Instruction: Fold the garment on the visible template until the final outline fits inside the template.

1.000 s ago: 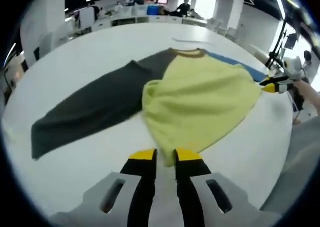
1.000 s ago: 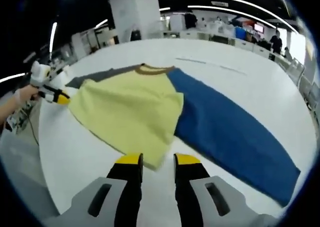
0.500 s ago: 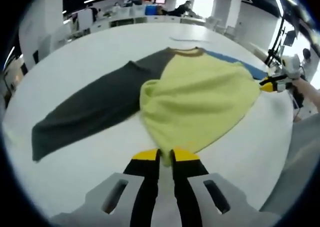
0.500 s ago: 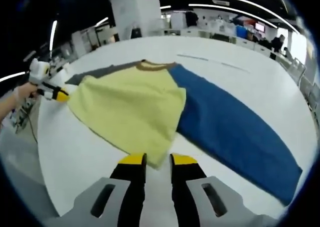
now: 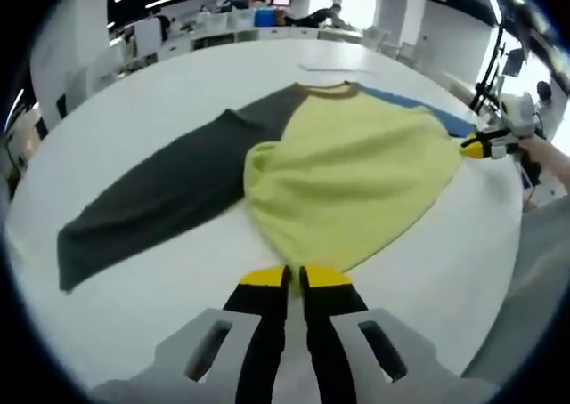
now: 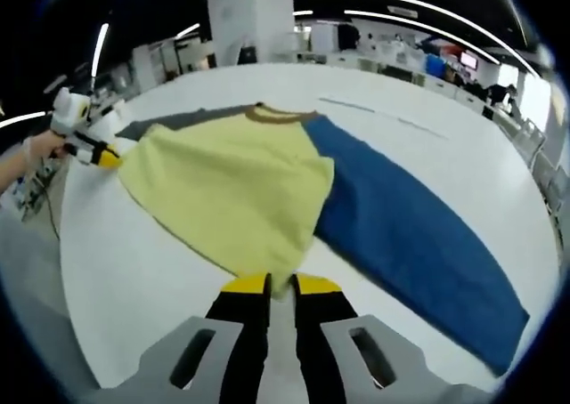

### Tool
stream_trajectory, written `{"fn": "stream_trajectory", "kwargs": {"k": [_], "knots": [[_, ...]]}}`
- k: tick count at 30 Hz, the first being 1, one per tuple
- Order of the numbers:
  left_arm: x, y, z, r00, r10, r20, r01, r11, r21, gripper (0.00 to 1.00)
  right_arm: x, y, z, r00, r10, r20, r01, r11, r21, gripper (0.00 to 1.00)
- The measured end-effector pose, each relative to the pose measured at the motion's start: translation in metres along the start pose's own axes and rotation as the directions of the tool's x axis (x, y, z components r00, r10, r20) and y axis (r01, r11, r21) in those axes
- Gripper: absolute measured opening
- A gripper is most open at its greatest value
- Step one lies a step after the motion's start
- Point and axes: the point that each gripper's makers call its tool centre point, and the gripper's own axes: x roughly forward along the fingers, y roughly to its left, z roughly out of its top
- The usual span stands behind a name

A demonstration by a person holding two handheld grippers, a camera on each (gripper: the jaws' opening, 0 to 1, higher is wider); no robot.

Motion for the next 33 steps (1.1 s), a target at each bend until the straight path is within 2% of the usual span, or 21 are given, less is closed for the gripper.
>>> {"fn": "stream_trajectory", "kwargs": {"k": [7,12,16,22,33], "knots": [[0.0,-0.001,0.0,1.0,0.002,-0.014,-0.001,1.0,0.031,0.01,0.001,-0.001,0.0,1.0,-0.004,0.001,0.004,1.0,-0.009,0.09],[0.0,-0.001,0.0,1.0,-0.004,-0.019,0.005,1.0,0.016,0.0,0.001,0.002,0.0,1.0,0.002,0.001,-0.002,1.0,-0.008,0.05],[-0.001,-0.001,0.0,1.0,0.006,-0.025,-0.005,0.999,0.037,0.0,0.001,0.003,-0.001,1.0,0.001,0.008,-0.001,1.0,0.018,0.04],[-0.003,-0.002,-0.002,0.998,-0.015,-0.055,0.018,0.999,0.049,0.0,-0.002,0.0,0.001,1.0,0.004,0.023,-0.006,0.999,0.051,0.03],[-0.011,-0.004,0.0,0.998,-0.013,-0.057,0.016,0.998,0.058,0.0,-0.012,0.004,0.003,0.999,0.021,0.034,-0.023,0.997,0.07,0.03]]}}
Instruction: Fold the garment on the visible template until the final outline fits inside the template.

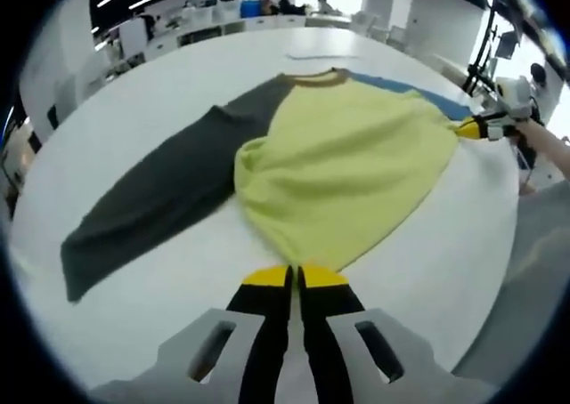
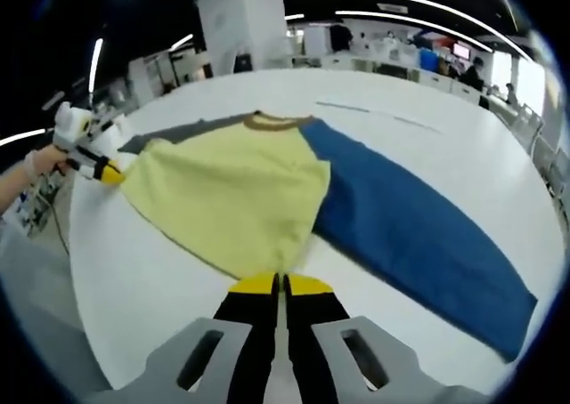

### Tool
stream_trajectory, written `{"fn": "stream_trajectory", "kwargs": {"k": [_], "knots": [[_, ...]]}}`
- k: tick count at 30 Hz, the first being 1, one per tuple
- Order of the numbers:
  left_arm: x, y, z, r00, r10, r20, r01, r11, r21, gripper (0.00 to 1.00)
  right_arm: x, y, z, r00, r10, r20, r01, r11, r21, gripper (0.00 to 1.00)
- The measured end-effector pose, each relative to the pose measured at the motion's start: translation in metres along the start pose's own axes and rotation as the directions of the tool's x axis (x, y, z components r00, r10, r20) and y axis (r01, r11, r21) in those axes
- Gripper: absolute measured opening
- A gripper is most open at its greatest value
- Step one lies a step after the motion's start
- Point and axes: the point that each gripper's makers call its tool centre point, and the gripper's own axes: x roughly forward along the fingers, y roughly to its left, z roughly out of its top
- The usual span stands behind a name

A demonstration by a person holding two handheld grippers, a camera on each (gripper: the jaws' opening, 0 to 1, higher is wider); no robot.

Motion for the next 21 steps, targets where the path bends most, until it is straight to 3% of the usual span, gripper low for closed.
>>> {"fn": "stream_trajectory", "kwargs": {"k": [9,21], "knots": [[-0.006,-0.002,-0.002,1.0,0.006,-0.009,-0.006,1.0,0.008,0.0,-0.008,0.009,0.002,1.0,0.015,-0.017,-0.016,0.999,-0.048,0.03],[-0.016,-0.009,-0.012,1.0,-0.008,-0.019,0.009,1.0,0.005,0.0,-0.023,0.017,-0.008,0.999,0.036,-0.022,-0.037,0.998,-0.047,0.03]]}}
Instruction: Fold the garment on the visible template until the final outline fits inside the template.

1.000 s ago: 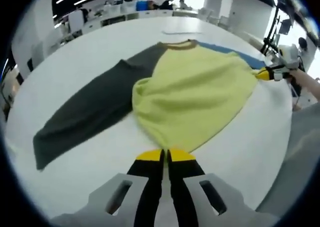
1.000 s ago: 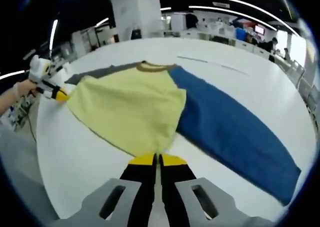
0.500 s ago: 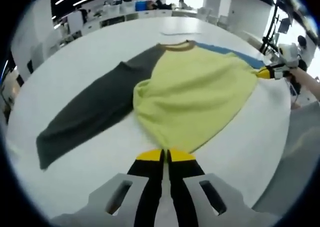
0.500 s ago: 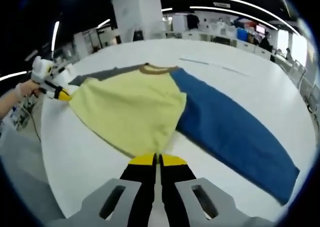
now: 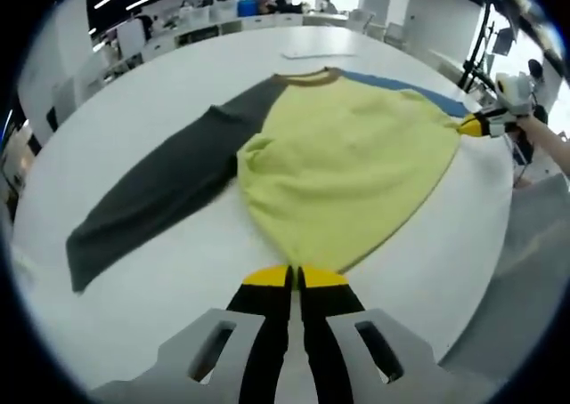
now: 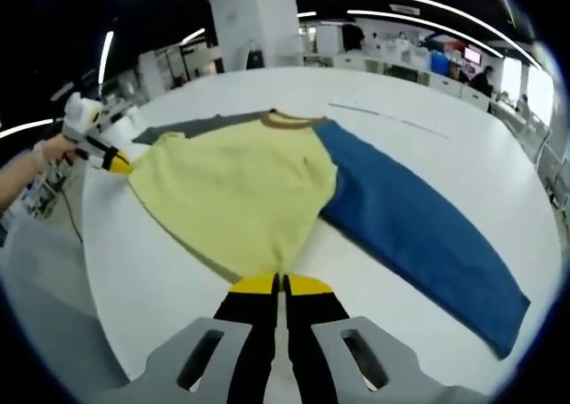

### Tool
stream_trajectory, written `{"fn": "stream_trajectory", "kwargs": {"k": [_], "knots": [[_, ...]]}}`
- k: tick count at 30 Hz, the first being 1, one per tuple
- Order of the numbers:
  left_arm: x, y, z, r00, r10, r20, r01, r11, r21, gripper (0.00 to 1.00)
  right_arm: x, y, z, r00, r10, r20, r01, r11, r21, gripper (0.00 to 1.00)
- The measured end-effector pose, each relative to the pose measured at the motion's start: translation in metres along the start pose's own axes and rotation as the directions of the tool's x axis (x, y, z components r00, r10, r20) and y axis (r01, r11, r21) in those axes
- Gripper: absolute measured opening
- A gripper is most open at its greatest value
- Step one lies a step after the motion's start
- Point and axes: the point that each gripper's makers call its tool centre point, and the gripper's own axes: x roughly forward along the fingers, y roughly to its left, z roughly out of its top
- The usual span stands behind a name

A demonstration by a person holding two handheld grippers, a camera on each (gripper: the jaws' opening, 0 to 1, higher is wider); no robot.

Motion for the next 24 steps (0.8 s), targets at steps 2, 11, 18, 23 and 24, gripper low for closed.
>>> {"fn": "stream_trajectory", "kwargs": {"k": [2,11,18,23,24], "knots": [[-0.001,-0.001,-0.002,1.0,-0.003,-0.003,0.003,1.0,0.001,0.0,-0.002,0.002,-0.002,1.0,0.005,-0.006,-0.005,1.0,-0.005,0.03],[-0.008,-0.008,-0.009,1.0,-0.013,-0.013,0.013,1.0,0.006,0.0,-0.013,0.01,-0.006,1.0,0.02,-0.005,-0.02,1.0,-0.002,0.03],[-0.012,-0.012,-0.013,1.0,-0.021,-0.017,0.021,1.0,0.003,0.0,-0.018,0.015,-0.012,0.999,0.03,-0.019,-0.031,0.999,-0.008,0.03],[-0.014,-0.017,-0.021,0.999,-0.029,-0.027,0.029,1.0,-0.002,0.0,-0.022,0.022,-0.02,0.998,0.042,-0.036,-0.042,0.999,-0.008,0.03],[-0.014,-0.017,-0.023,0.999,-0.03,-0.03,0.03,1.0,-0.004,0.0,-0.023,0.022,-0.021,0.998,0.044,-0.038,-0.044,0.999,-0.008,0.03]]}}
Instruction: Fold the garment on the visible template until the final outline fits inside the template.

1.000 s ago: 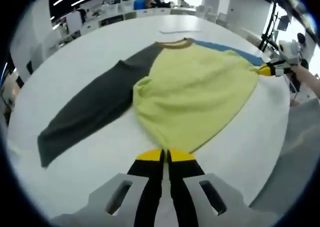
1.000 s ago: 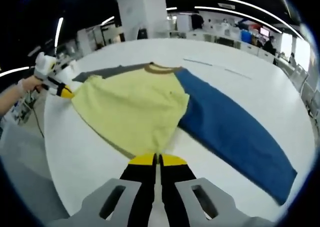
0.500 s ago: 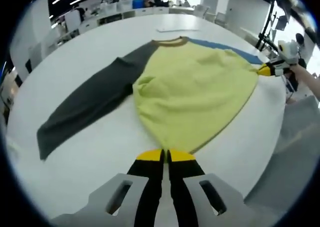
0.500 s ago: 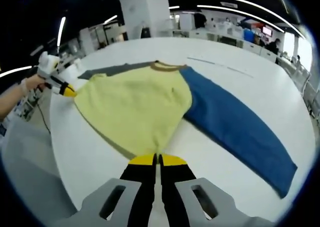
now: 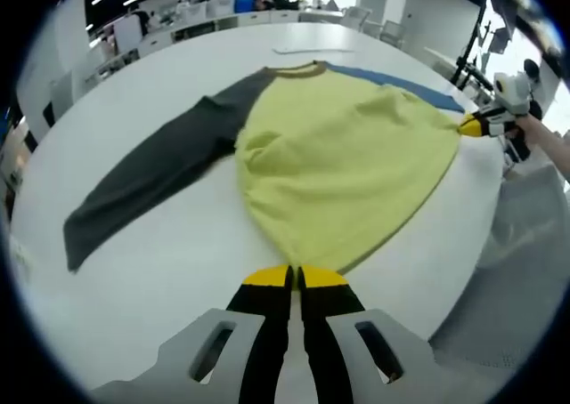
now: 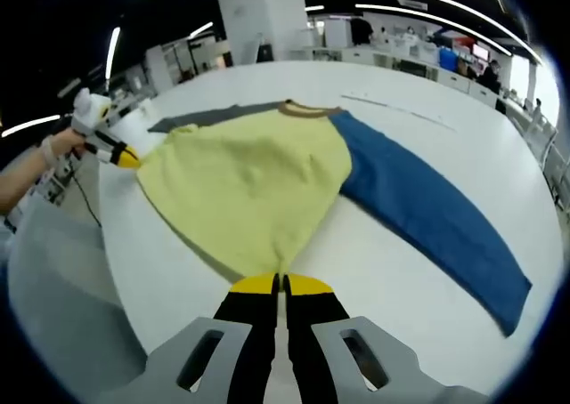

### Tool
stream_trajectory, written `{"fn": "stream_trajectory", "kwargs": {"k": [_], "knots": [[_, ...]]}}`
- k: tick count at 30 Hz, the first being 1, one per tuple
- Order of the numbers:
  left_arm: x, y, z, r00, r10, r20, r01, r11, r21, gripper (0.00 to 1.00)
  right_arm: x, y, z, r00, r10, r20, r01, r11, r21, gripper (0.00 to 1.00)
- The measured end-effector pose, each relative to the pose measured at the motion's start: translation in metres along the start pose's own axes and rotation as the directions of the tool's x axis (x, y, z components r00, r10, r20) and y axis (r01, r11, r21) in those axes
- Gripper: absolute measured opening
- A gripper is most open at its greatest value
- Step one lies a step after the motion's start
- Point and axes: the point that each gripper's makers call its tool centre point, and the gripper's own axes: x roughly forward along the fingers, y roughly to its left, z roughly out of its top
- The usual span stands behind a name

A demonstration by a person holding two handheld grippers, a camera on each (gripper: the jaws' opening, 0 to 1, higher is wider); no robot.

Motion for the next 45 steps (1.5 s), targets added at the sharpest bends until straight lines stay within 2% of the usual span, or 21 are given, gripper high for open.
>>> {"fn": "stream_trajectory", "kwargs": {"k": [10,26,45], "knots": [[-0.006,-0.008,-0.011,1.0,-0.017,-0.008,0.017,1.0,-0.017,0.0,-0.006,0.007,-0.01,1.0,0.01,-0.018,-0.01,1.0,0.002,0.03],[-0.014,-0.017,-0.019,1.0,-0.013,-0.021,0.013,1.0,-0.007,0.0,-0.015,0.015,-0.016,0.999,0.005,-0.045,-0.006,0.999,-0.039,0.03],[-0.021,-0.031,-0.037,0.998,-0.033,-0.045,0.032,0.999,-0.028,0.0,-0.027,0.026,-0.036,0.997,0.02,-0.079,-0.021,1.0,-0.009,0.03]]}}
